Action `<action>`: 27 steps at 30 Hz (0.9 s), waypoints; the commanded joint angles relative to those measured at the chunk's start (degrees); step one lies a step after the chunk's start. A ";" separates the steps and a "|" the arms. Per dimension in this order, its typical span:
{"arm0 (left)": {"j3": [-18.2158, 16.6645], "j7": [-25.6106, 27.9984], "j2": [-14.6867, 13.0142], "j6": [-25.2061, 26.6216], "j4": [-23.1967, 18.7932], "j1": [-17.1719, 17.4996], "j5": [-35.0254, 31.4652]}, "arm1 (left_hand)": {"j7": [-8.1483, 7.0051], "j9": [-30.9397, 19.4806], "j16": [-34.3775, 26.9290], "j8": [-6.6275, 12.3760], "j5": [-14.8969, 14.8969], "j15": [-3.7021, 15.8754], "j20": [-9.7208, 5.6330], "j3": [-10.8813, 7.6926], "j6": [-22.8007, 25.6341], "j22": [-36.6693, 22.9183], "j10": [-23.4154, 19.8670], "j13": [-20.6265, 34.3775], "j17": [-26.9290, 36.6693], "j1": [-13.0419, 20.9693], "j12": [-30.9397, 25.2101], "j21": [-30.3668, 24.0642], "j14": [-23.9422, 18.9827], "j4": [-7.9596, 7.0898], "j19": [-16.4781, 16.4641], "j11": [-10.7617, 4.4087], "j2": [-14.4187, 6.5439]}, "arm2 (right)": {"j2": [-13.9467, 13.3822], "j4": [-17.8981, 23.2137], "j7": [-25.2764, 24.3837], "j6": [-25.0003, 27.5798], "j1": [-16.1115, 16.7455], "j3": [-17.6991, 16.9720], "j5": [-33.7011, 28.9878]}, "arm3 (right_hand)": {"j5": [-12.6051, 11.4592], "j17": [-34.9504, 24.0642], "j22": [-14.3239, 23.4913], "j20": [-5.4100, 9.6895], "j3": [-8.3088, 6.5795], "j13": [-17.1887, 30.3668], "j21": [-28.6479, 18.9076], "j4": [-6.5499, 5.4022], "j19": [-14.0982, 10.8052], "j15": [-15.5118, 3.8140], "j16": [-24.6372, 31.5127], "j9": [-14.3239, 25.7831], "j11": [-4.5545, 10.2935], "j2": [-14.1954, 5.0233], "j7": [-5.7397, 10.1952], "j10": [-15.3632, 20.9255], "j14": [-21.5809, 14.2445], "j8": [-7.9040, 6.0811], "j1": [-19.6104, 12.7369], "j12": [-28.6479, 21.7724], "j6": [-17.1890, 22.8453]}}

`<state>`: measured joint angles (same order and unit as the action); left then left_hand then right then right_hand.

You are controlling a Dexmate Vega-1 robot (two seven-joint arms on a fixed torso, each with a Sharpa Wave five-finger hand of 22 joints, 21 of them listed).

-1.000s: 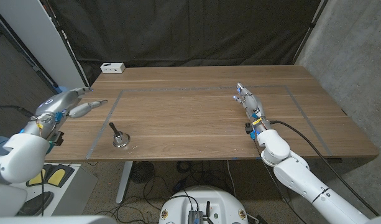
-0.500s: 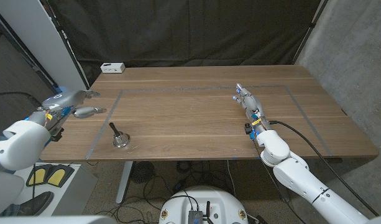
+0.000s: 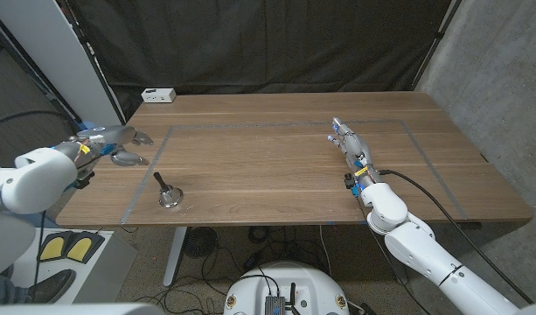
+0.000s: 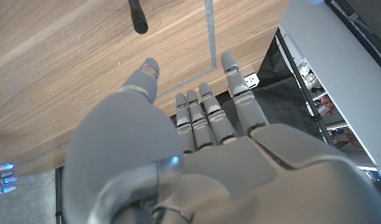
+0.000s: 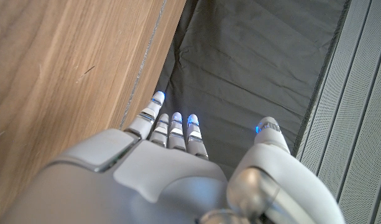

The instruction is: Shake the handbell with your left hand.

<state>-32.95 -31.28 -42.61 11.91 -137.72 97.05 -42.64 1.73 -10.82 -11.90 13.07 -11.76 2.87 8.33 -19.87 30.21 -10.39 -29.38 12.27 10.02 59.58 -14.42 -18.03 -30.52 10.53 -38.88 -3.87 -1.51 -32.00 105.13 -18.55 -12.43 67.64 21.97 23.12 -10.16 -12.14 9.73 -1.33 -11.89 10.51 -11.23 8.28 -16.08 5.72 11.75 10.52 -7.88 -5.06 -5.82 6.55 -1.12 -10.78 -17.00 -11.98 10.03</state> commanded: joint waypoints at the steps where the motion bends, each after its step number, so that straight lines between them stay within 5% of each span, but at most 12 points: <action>1: 1.54 -8.48 -3.95 -0.42 0.89 -3.36 -1.71 | 0.14 -0.24 -0.30 -0.04 0.28 0.06 -1.27 -0.24 0.59 -0.01 -0.56 0.25 0.32 1.72 -0.25 -0.56 -0.80 -0.30 -1.41 0.52 -0.11 | 0.06 -0.14 -0.10 -0.09 0.30 -0.06 0.14 | 0.09 -0.11 0.10 0.13 -0.36 0.31 0.17 -0.15 -0.30 0.14 0.06 0.14 -0.44 0.07 0.05 -0.06 -0.14 0.04 -0.49 -0.04 -0.05; 12: 1.96 -12.97 -5.02 -1.11 1.63 -4.64 -1.78 | 1.41 -0.42 -1.99 0.02 0.69 0.22 -4.50 0.53 2.49 -0.21 -3.18 0.51 0.71 3.01 -0.83 -1.85 -5.75 -1.18 -5.58 1.63 -0.66 | 0.07 0.42 -0.50 0.41 0.37 0.08 -0.14 | 0.10 -0.13 0.10 0.18 -0.35 0.31 0.18 -0.18 -0.28 0.06 0.06 0.14 -0.36 0.09 0.06 -0.07 -0.14 0.06 -0.51 -0.03 -0.10; 27: 3.66 -12.25 -5.68 -3.58 4.57 -5.37 0.25 | 1.54 -0.52 -1.37 0.00 0.75 0.40 -5.88 0.41 3.39 -0.21 -4.16 0.64 0.37 3.71 -0.91 -1.69 -6.43 -1.10 -5.55 1.87 -0.46 | -0.46 1.91 -1.36 0.88 1.16 -0.31 -0.91 | 0.10 -0.16 0.10 0.05 -0.33 0.32 0.17 -0.22 -0.30 0.09 0.07 0.14 -0.35 0.11 0.09 -0.07 -0.16 0.02 -0.54 -0.02 -0.02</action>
<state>-31.13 -43.77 -47.17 9.91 -136.14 92.91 -43.72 3.38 -11.08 -13.30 13.08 -11.22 3.18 3.23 -19.46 33.08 -10.52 -32.87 12.67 10.38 62.67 -15.07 -19.53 -36.14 9.47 -44.16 -2.05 -2.20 -32.06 106.09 -18.97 -12.24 68.35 21.95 23.08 -10.16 -12.13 9.72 -1.33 -11.89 10.51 -11.23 8.28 -16.08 5.72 11.75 10.52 -7.88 -5.06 -5.82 6.55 -1.12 -10.78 -17.00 -11.98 10.02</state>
